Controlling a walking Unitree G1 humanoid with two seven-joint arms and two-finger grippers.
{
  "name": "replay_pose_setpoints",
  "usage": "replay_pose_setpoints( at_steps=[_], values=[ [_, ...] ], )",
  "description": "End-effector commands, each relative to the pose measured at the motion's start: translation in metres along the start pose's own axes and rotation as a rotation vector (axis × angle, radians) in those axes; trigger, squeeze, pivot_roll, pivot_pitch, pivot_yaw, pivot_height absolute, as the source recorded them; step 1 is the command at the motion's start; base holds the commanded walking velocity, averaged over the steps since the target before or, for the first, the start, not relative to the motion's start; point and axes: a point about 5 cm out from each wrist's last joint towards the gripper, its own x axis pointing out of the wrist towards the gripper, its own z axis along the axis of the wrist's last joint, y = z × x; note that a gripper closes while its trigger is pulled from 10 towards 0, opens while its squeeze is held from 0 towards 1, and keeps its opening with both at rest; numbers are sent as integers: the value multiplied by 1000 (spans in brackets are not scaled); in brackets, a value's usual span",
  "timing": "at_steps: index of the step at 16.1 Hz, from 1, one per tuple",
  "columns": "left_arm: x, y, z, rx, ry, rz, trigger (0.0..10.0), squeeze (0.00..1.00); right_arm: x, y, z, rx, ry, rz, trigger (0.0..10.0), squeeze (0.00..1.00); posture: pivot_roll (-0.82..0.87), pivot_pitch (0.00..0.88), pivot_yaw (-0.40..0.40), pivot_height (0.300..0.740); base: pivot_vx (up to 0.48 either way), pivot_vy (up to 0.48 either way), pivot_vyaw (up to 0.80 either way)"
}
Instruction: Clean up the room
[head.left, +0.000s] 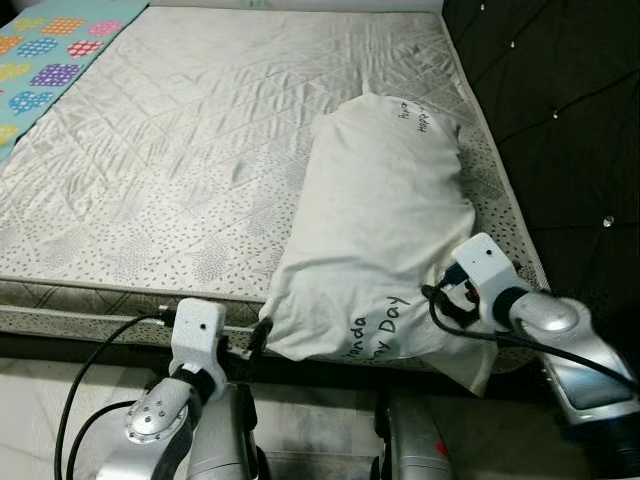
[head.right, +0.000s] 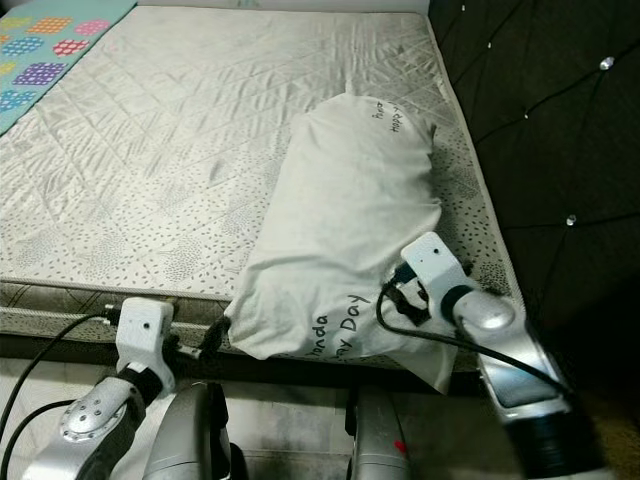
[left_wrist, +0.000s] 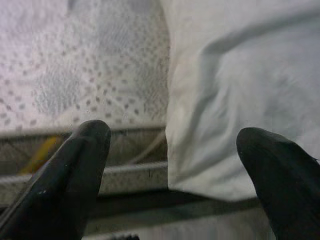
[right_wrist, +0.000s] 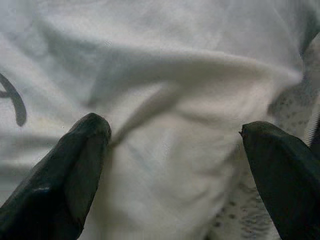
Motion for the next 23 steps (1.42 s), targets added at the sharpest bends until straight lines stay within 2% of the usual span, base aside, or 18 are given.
replay_pose_setpoints(
  at_steps=[1,2,4,7,8,10,11,13,15,16,17,19,21,23],
  values=[
    [-3,2,5,3,-15,6,10000,0,-2,-6,14,-25,-53,-35,10000,0,-130,154,10,582,0,0,0],
    [-2,2,9,4,-46,11,10000,0,-2,-10,16,8,-69,-66,10000,0,-130,154,10,582,0,0,0],
    [1,3,12,17,-54,35,10000,0,-1,-25,7,-17,-26,-173,10000,0,-136,153,9,582,0,0,0],
    [5,4,9,24,-23,44,10000,0,-2,-13,-17,-107,93,-49,10000,0,-140,152,9,582,0,0,0],
    [4,3,8,24,-10,32,10000,0,-5,-12,-22,-95,112,-16,10000,0,-141,154,11,582,0,0,0],
    [-2,3,1,34,34,16,10000,0,-14,-20,-27,-114,145,24,10000,0,-150,154,13,582,0,0,0],
    [-6,2,0,30,52,5,10000,0,-25,-22,-31,-118,177,115,10000,0,-157,153,14,582,0,0,0],
    [-9,0,1,34,56,-10,10000,0,-33,-23,-32,-86,199,150,10000,0,-158,154,14,582,0,0,0],
    [-17,-4,4,45,37,-21,10000,0,-43,-12,-30,1,204,226,10000,0,-161,152,13,582,0,0,0],
    [-18,-4,4,59,34,-6,10000,0,-42,-4,-29,80,188,240,10000,0,-161,152,13,582,0,0,0],
    [-22,2,6,36,-13,81,10000,0,-42,23,-27,256,163,207,10000,0,-160,146,8,582,0,0,0],
    [-35,10,15,49,-77,173,10000,0,-53,50,-27,408,168,171,10000,0,-158,146,7,582,0,0,0],
    [-45,12,14,63,-86,184,10000,0,-64,65,-35,481,229,181,10000,0,-152,145,7,582,0,0,0],
    [-48,9,6,32,-48,160,10000,0,-74,80,-43,493,281,193,10000,0,-153,147,9,582,0,0,0]
  ],
)
